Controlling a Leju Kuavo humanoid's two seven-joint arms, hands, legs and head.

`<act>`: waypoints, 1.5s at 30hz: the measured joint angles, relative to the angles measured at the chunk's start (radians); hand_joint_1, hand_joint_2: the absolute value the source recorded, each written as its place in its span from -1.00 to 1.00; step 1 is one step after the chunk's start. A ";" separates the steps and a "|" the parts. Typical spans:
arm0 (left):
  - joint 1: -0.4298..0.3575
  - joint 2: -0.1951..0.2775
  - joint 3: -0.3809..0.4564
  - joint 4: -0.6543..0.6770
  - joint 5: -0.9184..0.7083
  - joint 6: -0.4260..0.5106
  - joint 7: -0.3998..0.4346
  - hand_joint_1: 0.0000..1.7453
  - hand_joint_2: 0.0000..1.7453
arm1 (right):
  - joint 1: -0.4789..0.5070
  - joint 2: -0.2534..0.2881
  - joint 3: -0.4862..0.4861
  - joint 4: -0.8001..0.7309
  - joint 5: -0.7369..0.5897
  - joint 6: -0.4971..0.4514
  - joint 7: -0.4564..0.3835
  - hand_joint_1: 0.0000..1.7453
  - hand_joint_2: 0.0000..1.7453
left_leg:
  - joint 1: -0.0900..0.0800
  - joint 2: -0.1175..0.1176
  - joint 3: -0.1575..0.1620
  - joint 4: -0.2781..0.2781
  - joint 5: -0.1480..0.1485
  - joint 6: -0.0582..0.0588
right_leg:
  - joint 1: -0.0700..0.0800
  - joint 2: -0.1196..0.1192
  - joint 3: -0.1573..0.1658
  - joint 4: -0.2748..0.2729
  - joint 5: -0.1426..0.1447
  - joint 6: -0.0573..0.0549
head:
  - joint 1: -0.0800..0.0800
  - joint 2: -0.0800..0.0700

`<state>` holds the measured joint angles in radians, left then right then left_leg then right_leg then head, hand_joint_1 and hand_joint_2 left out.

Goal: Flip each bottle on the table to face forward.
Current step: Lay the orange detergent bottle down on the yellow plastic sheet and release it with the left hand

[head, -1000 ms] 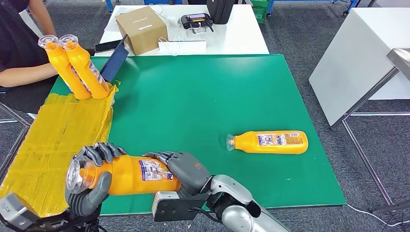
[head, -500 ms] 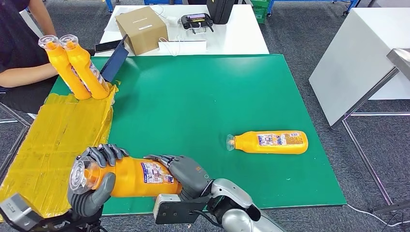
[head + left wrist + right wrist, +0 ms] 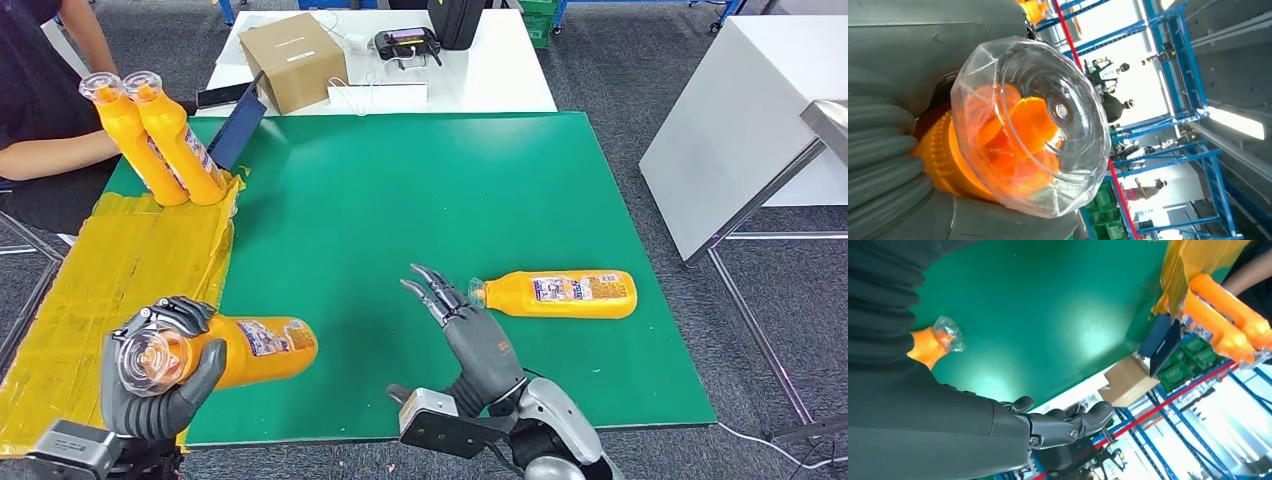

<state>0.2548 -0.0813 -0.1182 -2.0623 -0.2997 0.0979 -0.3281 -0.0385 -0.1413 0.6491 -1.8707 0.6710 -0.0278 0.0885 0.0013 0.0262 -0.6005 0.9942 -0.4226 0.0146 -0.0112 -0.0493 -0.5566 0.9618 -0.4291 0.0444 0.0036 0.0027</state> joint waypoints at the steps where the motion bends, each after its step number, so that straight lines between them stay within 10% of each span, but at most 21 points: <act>1: 0.000 0.000 0.004 0.000 -0.002 0.000 -0.001 1.00 1.00 | 0.004 -0.002 -0.005 -0.008 0.001 0.000 0.000 -1.00 -1.00 | 0.000 0.000 0.000 0.000 0.000 0.000 | 0.000 0.000 0.000 0.000 0.000 0.000 | 0.000 0.000; 8: -0.006 0.002 0.027 0.007 -0.184 0.091 -0.015 1.00 1.00 | 0.028 -0.013 -0.035 -0.045 0.009 -0.001 -0.002 -1.00 -1.00 | 0.000 0.000 0.000 0.000 0.000 0.000 | 0.000 0.000 0.000 0.000 0.000 0.000 | 0.000 0.000; 16: -0.102 0.150 0.046 0.216 -1.227 0.554 0.135 1.00 1.00 | 0.070 -0.109 -0.141 -0.103 -0.053 0.005 -0.047 -1.00 -1.00 | 0.000 0.000 0.001 0.000 0.000 0.000 | 0.000 0.000 0.000 0.000 0.000 0.000 | 0.000 0.000; 23: -0.234 0.378 -0.126 0.482 -1.270 0.498 0.429 1.00 1.00 | 0.135 -0.194 -0.239 -0.136 -0.070 0.006 -0.068 -1.00 -1.00 | 0.000 0.000 0.001 0.000 0.001 0.000 | 0.000 -0.001 0.001 0.000 0.000 0.000 | 0.000 0.000; 31: -0.292 0.453 -0.248 0.656 -1.271 0.404 0.411 0.88 1.00 | 0.191 -0.229 -0.308 -0.160 -0.070 0.008 -0.071 -1.00 -1.00 | -0.001 0.000 0.000 0.000 0.000 0.000 | -0.001 -0.001 0.000 0.000 0.000 0.000 | 0.000 0.000; 35: -0.315 0.466 -0.278 0.715 -1.271 0.296 0.435 -1.00 -1.00 | 0.200 -0.230 -0.320 -0.160 -0.059 0.025 -0.070 -1.00 -1.00 | -0.001 0.000 0.000 0.000 0.000 0.000 | -0.001 0.000 0.000 0.000 0.000 0.000 | 0.000 0.000; 39: -0.362 0.484 -0.318 0.768 -1.270 0.231 0.513 -1.00 -1.00 | 0.199 -0.229 -0.322 -0.160 -0.039 0.031 -0.061 -1.00 -1.00 | 0.000 -0.001 0.001 0.000 0.001 0.000 | 0.000 -0.002 0.001 0.000 0.000 0.000 | 0.000 0.000; 43: -0.395 0.488 -0.336 0.792 -1.270 0.217 0.507 -1.00 -1.00 | 0.191 -0.229 -0.325 -0.160 -0.015 0.037 -0.041 -1.00 1.00 | 0.000 -0.001 0.001 0.000 0.001 0.001 | 0.000 -0.002 0.003 0.000 0.000 0.000 | 0.000 0.000; 45: -0.402 0.488 -0.335 0.796 -1.270 0.219 0.472 -1.00 -1.00 | 0.175 -0.231 -0.331 -0.155 0.013 0.050 -0.010 -1.00 1.00 | 0.000 -0.001 0.002 0.000 0.001 0.001 | -0.001 -0.002 0.003 0.001 0.000 0.000 | 0.000 0.000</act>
<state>-0.1470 0.4069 -0.4532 -1.2658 -1.5698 0.3172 0.1440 0.1368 -0.3727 0.3183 -2.0260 0.6839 0.0219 0.0781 0.0008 0.0250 -0.5990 0.9942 -0.4211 0.0155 -0.0118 -0.0513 -0.5539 0.9623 -0.4289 0.0446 0.0035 0.0027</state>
